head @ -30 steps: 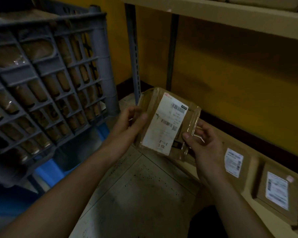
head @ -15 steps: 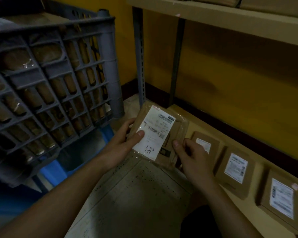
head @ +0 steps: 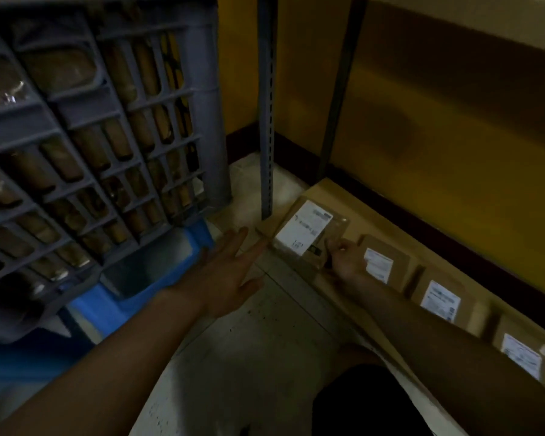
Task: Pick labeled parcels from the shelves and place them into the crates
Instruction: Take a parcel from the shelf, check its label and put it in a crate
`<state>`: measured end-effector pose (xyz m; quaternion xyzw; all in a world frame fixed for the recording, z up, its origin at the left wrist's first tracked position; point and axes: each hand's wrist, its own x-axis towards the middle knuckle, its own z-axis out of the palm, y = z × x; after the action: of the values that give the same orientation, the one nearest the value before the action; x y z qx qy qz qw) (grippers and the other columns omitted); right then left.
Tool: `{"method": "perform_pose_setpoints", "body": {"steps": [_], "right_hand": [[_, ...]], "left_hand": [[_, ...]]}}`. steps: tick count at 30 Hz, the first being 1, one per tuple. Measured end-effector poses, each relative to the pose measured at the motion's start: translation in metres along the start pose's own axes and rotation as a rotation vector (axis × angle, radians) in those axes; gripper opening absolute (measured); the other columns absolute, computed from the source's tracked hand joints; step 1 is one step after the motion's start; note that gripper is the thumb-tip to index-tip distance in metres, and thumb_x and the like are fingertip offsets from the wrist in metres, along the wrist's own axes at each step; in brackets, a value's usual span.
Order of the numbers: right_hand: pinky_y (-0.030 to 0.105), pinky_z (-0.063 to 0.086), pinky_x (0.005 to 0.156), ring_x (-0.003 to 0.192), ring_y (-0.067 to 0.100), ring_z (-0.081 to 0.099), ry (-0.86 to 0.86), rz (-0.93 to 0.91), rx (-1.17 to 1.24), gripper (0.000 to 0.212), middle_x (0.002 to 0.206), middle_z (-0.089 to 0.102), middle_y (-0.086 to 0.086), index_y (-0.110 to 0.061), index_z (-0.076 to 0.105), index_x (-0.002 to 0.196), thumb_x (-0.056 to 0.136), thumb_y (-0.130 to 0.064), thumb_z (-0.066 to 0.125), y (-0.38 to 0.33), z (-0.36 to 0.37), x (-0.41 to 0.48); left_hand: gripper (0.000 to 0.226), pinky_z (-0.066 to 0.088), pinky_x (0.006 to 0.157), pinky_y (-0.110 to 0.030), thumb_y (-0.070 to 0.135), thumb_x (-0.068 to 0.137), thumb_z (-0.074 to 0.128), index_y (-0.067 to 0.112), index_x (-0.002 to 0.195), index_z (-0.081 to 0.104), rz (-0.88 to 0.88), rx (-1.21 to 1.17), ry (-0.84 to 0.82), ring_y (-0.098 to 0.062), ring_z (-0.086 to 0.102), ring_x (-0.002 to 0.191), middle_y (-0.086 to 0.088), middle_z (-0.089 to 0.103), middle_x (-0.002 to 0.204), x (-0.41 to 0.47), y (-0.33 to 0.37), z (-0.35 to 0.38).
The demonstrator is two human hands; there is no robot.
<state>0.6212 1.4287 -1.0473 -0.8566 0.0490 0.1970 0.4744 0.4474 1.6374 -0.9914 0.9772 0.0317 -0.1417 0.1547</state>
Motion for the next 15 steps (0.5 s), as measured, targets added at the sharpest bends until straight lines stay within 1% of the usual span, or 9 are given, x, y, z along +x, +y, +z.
{"method": "perform_pose_setpoints", "body": {"steps": [1,3,5,6,8,10,12,13,15], "right_hand": [[0.037,0.047,0.076,0.079,0.026,0.061,-0.007,0.021,0.004,0.04,0.095,0.07,0.015,-0.011,0.065,0.098,0.107,-0.042,0.043,0.0,0.001,0.012],[0.033,0.046,0.066,0.07,0.021,0.058,-0.016,0.074,0.025,0.04,0.084,0.066,0.009,-0.017,0.061,0.084,0.108,-0.042,0.039,-0.001,0.003,0.028],[0.03,0.043,0.057,0.064,0.019,0.054,0.001,0.113,0.034,0.044,0.076,0.06,0.005,-0.018,0.056,0.078,0.109,-0.042,0.038,-0.002,0.002,0.044],[0.031,0.045,0.059,0.065,0.02,0.055,-0.001,0.135,0.035,0.045,0.075,0.06,0.006,-0.017,0.057,0.077,0.108,-0.044,0.038,-0.002,0.002,0.051],[0.04,0.055,0.074,0.073,0.026,0.062,0.004,0.15,0.053,0.044,0.083,0.066,0.01,-0.015,0.059,0.08,0.107,-0.045,0.041,-0.003,0.001,0.065],[0.048,0.058,0.086,0.087,0.034,0.068,-0.005,0.18,0.054,0.036,0.097,0.07,0.017,-0.012,0.06,0.085,0.108,-0.035,0.043,0.0,0.0,0.076],[0.049,0.058,0.086,0.094,0.038,0.07,-0.028,0.205,0.063,0.035,0.102,0.072,0.02,-0.009,0.062,0.088,0.107,-0.031,0.044,0.007,-0.001,0.082],[0.049,0.058,0.084,0.093,0.038,0.071,-0.052,0.212,0.06,0.037,0.102,0.072,0.021,-0.006,0.063,0.093,0.107,-0.033,0.043,0.011,-0.002,0.082],[0.052,0.06,0.086,0.088,0.037,0.069,-0.086,0.193,0.002,0.043,0.105,0.072,0.023,0.0,0.065,0.108,0.108,-0.036,0.041,0.015,-0.007,0.074]], "left_hand": [[0.075,0.009,0.125,-0.056,0.056,0.104,0.036,0.043,0.157,-0.014,0.018,0.009,0.022,-0.025,-0.012,0.156,0.0,-0.019,0.168,0.003,0.004,-0.002],[0.075,0.013,0.125,-0.054,0.052,0.104,0.039,0.037,0.159,-0.01,0.039,0.005,0.069,-0.026,-0.006,0.157,-0.003,-0.012,0.17,0.008,0.011,-0.006],[0.074,0.017,0.125,-0.05,0.049,0.104,0.041,0.03,0.162,-0.001,0.043,-0.011,0.119,-0.026,0.003,0.157,-0.006,-0.005,0.17,0.016,0.013,-0.009],[0.073,0.019,0.125,-0.047,0.048,0.104,0.043,0.026,0.162,0.005,0.035,-0.016,0.137,-0.026,0.007,0.156,-0.007,0.0,0.17,0.018,0.014,-0.011],[0.071,0.024,0.123,-0.04,0.044,0.104,0.048,0.02,0.162,0.016,0.037,-0.033,0.188,-0.026,0.019,0.154,-0.008,0.011,0.169,0.023,0.016,-0.017],[0.065,0.032,0.116,-0.037,0.038,0.103,0.052,0.016,0.159,0.027,0.066,-0.033,0.241,-0.027,0.033,0.148,-0.009,0.023,0.166,0.028,0.017,-0.022],[0.062,0.035,0.113,-0.033,0.036,0.103,0.052,0.015,0.157,0.032,0.084,-0.019,0.256,-0.025,0.04,0.144,-0.007,0.031,0.163,0.032,0.019,-0.025],[0.061,0.037,0.112,-0.032,0.035,0.103,0.052,0.015,0.157,0.033,0.094,-0.019,0.264,-0.024,0.042,0.142,-0.006,0.034,0.162,0.032,0.021,-0.026],[0.058,0.044,0.109,-0.034,0.034,0.102,0.053,0.015,0.155,0.037,0.123,-0.026,0.273,-0.024,0.05,0.134,-0.006,0.043,0.155,0.033,0.026,-0.029]]}}
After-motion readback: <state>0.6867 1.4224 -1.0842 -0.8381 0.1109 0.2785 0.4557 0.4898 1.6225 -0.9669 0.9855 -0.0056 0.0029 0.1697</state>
